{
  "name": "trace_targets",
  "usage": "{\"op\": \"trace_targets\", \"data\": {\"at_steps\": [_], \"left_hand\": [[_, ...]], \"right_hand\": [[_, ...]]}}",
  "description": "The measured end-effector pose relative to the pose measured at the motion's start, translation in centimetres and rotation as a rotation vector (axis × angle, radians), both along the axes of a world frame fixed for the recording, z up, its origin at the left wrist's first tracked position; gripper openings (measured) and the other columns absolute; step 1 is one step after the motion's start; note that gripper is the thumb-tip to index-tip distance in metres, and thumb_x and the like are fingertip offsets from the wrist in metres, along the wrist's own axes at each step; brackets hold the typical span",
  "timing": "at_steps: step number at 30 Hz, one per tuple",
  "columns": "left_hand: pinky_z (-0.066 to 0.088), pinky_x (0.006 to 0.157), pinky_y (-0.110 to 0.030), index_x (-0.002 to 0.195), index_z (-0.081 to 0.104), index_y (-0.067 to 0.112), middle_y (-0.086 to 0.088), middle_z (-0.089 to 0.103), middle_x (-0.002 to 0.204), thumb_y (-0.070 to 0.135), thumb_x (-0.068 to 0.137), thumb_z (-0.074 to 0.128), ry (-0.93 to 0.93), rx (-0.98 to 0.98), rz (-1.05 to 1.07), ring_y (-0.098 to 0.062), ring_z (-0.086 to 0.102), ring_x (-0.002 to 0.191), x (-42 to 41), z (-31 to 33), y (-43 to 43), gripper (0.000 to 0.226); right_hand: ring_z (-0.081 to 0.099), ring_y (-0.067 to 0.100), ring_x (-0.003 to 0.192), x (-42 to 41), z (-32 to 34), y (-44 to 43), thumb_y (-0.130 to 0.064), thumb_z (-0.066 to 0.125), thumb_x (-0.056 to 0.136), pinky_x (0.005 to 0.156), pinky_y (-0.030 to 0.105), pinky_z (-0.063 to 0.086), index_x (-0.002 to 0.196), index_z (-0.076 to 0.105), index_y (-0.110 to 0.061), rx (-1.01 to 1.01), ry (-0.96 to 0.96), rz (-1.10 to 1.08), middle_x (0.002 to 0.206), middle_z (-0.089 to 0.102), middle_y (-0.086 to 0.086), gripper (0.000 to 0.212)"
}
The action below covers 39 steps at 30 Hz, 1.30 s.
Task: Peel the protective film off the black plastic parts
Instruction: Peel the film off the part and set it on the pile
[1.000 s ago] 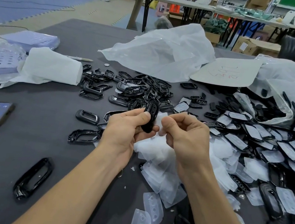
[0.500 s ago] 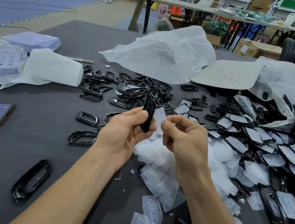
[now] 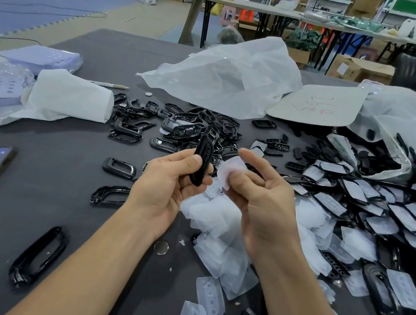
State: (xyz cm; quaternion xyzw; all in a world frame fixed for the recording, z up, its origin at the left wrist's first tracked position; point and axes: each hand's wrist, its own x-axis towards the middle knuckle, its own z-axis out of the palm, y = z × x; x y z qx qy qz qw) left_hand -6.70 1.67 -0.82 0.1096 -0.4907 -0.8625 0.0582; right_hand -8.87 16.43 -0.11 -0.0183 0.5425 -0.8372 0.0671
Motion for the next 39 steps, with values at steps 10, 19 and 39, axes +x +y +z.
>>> {"op": "trace_targets", "data": {"at_steps": [10,19,39], "left_hand": [[0.056,0.051,-0.02,0.091,0.072,0.003,-0.009,0.071,0.073,0.001,0.098,0.059,-0.037,-0.036,0.016,-0.016,0.066,0.056,0.0,0.0,0.2,0.015],[0.057,0.052,-0.021,0.084,0.075,0.006,-0.01,0.072,0.074,0.001,0.097,0.061,-0.053,-0.051,0.039,-0.017,0.067,0.056,-0.1,-0.2,0.2,0.02],[0.061,0.072,-0.026,0.066,0.078,0.043,0.01,0.079,0.074,0.008,0.086,0.079,-0.035,-0.509,0.298,-0.005,0.075,0.07,0.2,-1.1,2.3,0.04]], "right_hand": [[0.059,0.015,0.066,-0.3,-0.2,0.0,0.018,0.06,0.088,0.056,0.021,0.048,0.069,0.073,-0.014,0.149,-0.017,0.007,0.072,0.068,0.002,0.039],[0.053,0.016,0.058,-0.4,-0.5,0.3,0.016,0.068,0.083,0.062,0.027,0.046,0.071,0.049,-0.017,0.105,0.003,0.038,0.068,0.058,0.007,0.04],[0.053,0.009,0.065,0.3,0.0,0.0,-0.003,0.081,0.077,0.064,0.02,0.046,0.07,0.075,-0.018,0.382,0.189,-0.108,0.066,0.065,-0.001,0.018]]}}
